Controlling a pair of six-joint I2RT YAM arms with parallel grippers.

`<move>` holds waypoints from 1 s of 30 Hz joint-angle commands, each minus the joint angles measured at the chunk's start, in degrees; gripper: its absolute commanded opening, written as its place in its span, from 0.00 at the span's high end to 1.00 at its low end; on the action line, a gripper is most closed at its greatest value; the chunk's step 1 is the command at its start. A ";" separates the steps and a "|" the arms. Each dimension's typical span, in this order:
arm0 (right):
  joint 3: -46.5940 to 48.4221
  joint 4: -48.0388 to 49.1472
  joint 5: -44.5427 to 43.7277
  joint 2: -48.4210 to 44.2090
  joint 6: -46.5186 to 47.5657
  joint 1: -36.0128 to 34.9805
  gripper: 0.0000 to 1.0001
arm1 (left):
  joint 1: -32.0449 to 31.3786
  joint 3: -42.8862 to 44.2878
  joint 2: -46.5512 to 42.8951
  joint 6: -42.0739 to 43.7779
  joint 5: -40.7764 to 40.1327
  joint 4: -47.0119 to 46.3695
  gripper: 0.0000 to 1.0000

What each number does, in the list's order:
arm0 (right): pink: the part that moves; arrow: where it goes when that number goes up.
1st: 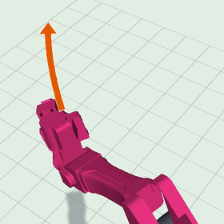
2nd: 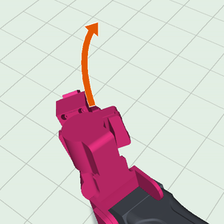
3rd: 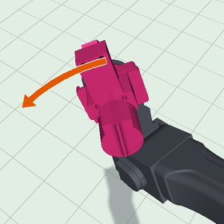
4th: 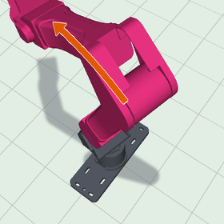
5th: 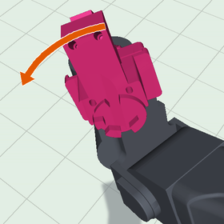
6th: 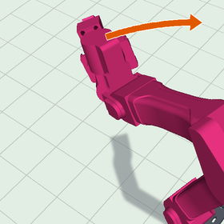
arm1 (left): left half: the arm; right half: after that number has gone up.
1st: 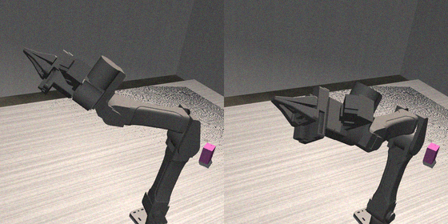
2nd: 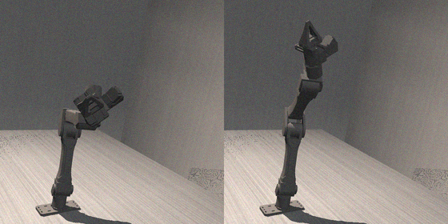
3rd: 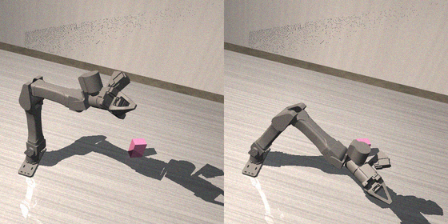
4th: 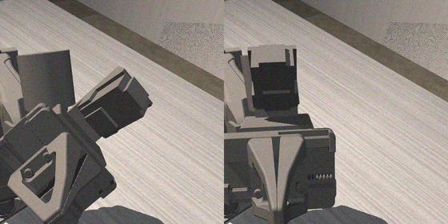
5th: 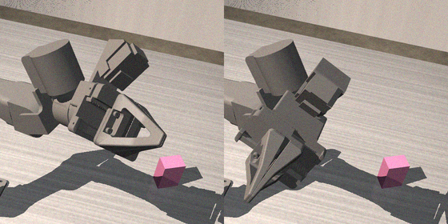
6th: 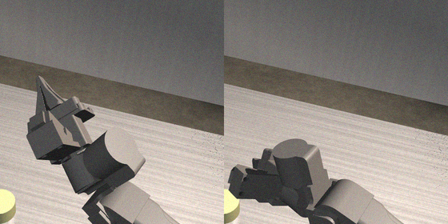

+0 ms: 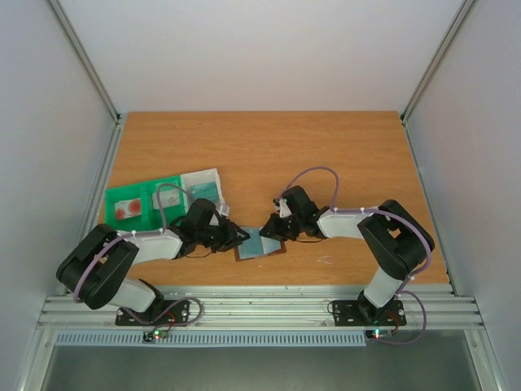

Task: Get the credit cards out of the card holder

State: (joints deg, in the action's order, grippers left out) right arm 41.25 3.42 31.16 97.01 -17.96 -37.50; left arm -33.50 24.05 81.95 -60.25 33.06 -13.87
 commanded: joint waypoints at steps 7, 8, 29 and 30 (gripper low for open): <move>-0.21 -0.80 1.56 1.78 0.13 0.19 0.93 | -0.43 1.56 -0.24 -1.29 1.03 -5.66 0.74; -0.12 -1.53 0.96 1.57 0.38 0.14 0.93 | -0.56 1.73 -0.42 -1.34 1.04 -5.70 0.74; -1.68 -7.01 -5.48 -6.26 0.32 0.18 0.91 | -4.60 6.02 3.71 -1.36 -1.24 -5.43 0.74; -1.93 -7.18 -5.74 -6.97 0.30 0.15 0.91 | -4.69 6.19 3.92 -1.43 -1.24 -5.65 0.74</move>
State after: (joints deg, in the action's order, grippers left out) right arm 40.16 -1.54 28.58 93.41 -17.96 -37.50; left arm -37.65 29.15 84.25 -61.52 32.62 -15.90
